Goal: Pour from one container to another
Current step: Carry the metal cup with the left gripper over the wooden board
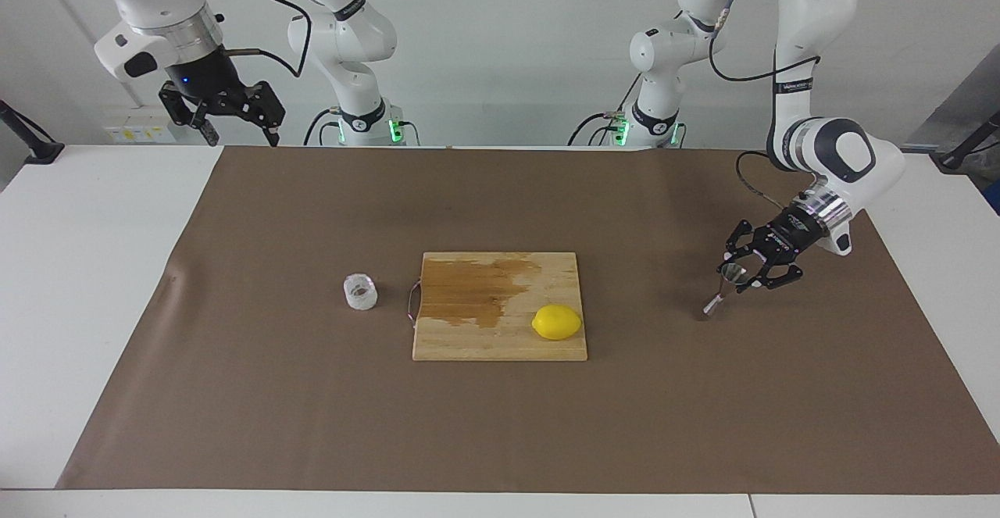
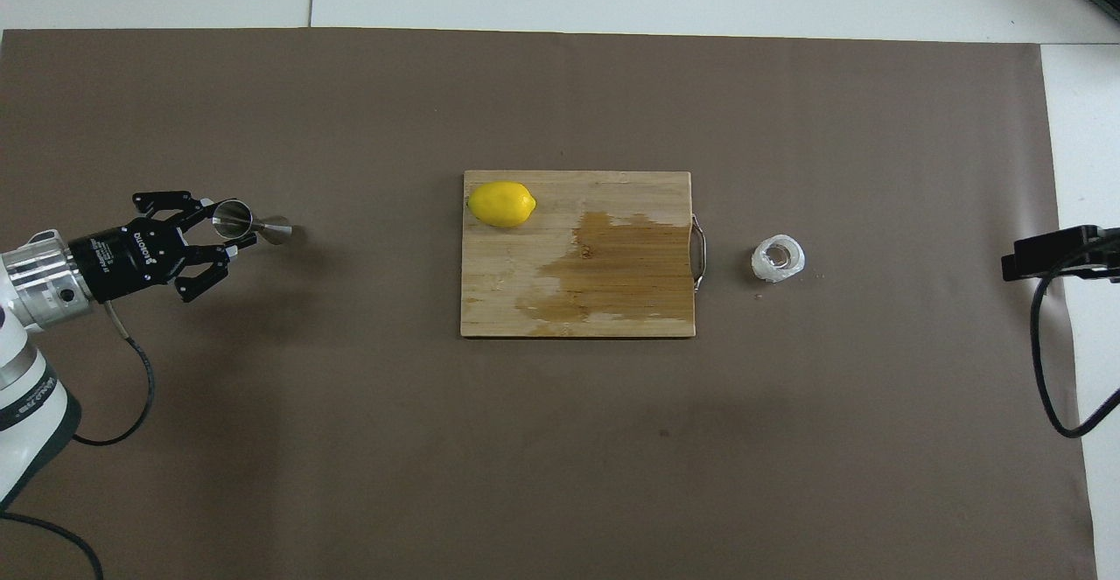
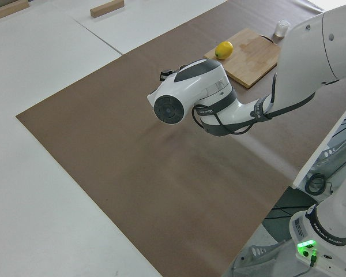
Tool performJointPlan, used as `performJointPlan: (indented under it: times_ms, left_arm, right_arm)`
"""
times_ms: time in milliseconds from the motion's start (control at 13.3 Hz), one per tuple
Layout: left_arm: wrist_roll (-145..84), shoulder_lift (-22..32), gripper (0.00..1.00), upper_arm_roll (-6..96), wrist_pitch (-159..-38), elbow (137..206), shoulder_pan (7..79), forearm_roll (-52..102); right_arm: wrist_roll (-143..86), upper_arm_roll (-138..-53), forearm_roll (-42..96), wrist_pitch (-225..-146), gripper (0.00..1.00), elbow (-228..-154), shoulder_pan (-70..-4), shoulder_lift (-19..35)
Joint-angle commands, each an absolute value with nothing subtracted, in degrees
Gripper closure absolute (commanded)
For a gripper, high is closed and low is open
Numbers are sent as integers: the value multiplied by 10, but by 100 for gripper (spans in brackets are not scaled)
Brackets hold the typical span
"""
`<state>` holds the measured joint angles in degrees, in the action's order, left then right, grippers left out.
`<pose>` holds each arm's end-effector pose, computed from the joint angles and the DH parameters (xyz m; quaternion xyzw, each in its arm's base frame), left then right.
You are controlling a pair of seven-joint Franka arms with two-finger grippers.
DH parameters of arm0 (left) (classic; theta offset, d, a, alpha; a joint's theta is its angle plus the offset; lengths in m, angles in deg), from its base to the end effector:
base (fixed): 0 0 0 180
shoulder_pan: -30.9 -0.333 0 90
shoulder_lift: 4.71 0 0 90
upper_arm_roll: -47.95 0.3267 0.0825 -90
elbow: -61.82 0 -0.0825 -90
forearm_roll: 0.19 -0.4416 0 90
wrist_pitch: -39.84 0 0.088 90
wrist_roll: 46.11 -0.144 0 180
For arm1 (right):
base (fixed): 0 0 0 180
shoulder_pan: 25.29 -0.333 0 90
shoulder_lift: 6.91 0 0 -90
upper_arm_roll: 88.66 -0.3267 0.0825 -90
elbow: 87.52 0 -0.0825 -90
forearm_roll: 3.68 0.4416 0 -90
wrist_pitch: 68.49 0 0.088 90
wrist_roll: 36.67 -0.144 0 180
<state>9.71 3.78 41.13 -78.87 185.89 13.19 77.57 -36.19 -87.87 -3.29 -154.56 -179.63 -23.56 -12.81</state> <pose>0.6114 0.0341 0.2960 0.4408 0.7273 -0.2866 0.4411 0.5708 -0.0245 0.6337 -0.9998 0.0175 0.0011 0.0041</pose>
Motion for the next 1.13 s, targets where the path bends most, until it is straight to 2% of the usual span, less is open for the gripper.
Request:
performJointPlan:
  times_ms: [0,301,451,751,1052]
  left_arm:
    - [205,23,100,414,-793,1829,177,782]
    - [303,21,100,411,-816,1802,245,781]
    - [353,20,100,401,-866,1790,294,781]
    - [436,28,100,346,-1049,1773,394,804]
    - [442,54,100,319,-1265,1751,520,917]
  right_arm:
    - [-366,-880,-31,-1540,0,-1800,-231,-142]
    - [-366,-880,-31,-1540,0,-1800,-231,-143]
    - [-366,-880,-31,-1540,0,-1800,-231,-143]
    - [-366,-880,-31,-1540,0,-1800,-231,-143]
    - [-366,-880,-31,-1540,0,-1800,-231,-143]
